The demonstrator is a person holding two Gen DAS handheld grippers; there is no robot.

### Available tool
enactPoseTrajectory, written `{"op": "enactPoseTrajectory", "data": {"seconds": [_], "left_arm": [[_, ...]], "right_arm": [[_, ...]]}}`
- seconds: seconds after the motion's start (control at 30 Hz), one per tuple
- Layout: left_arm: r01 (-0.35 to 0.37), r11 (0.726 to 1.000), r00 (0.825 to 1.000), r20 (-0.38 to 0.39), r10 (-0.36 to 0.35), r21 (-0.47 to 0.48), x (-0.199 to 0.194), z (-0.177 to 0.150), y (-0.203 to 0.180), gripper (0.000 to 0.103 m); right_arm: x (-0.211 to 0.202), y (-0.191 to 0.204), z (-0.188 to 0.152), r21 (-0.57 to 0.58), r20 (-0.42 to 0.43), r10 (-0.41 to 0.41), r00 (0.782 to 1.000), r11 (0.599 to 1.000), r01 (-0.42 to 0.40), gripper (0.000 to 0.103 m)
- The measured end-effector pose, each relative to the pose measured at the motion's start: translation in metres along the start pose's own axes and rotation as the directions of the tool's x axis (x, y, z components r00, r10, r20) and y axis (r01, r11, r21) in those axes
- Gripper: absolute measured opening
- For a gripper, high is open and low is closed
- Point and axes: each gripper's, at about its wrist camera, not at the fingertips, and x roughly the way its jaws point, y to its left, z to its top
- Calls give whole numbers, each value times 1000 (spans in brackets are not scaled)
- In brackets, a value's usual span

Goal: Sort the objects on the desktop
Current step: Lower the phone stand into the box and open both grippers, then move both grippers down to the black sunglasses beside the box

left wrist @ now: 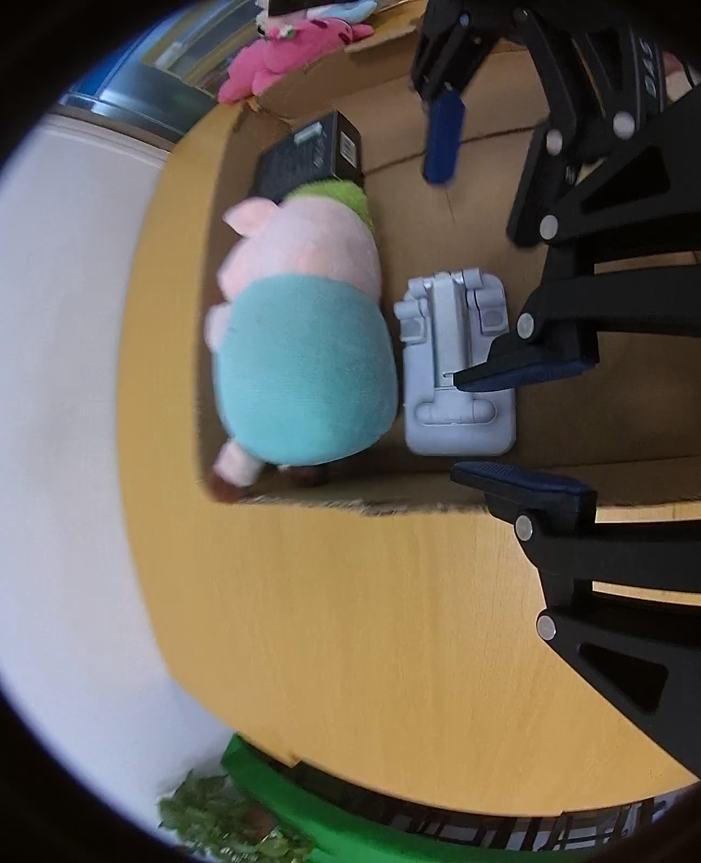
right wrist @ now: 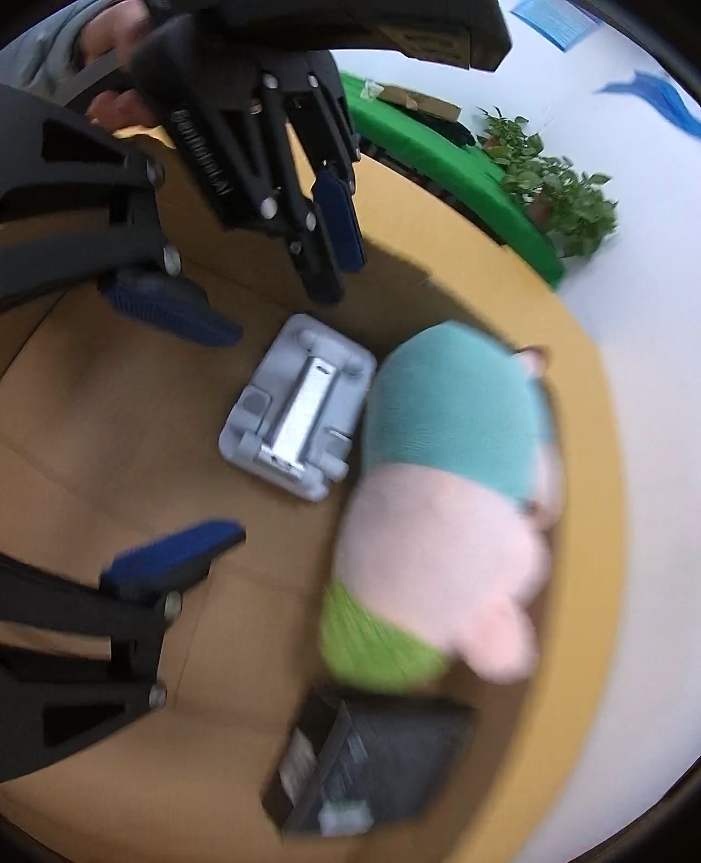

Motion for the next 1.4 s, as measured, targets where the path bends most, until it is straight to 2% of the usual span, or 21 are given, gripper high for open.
{"op": "enactPoseTrajectory", "data": {"seconds": [0.07,0.1,0.13,0.2,0.27,0.3,0.47,0.63,0.8,0.97,1.4], "left_arm": [[-39,999,993,116,39,-1,-38,-8,-3,34],[-60,998,982,181,60,-7,-59,-15,-6,46],[-69,998,970,233,70,-14,-75,-20,-11,63],[-71,997,926,370,79,-35,-112,-35,-28,83],[-57,998,894,444,62,-25,-132,-47,-46,83],[-51,999,887,460,49,-8,-138,-51,-58,83],[-43,999,874,486,27,22,-162,-80,-95,83],[-44,999,848,528,31,13,-186,-106,-117,83],[-39,999,844,535,29,6,-195,-122,-131,83],[-36,999,856,516,26,10,-193,-130,-140,83],[-14,1000,883,469,18,-13,-177,-133,-147,83]], "right_arm": [[-39,2,-15,-15,109,-44,993,999,46,95],[-54,2,-22,-15,155,-60,986,998,64,103],[-68,1,-31,-16,207,-79,975,996,84,103],[-87,3,-48,-5,268,-136,954,990,142,103],[-103,0,-69,30,300,-150,942,989,148,103],[-108,0,-74,40,310,-153,938,988,147,103],[-144,4,-113,61,384,-219,897,975,212,103],[-177,10,-148,43,432,-271,860,959,280,103],[-197,15,-170,20,453,-272,849,955,295,103],[-209,13,-185,21,472,-275,838,953,302,103],[-209,0,-193,35,458,-287,842,952,305,103]]}}
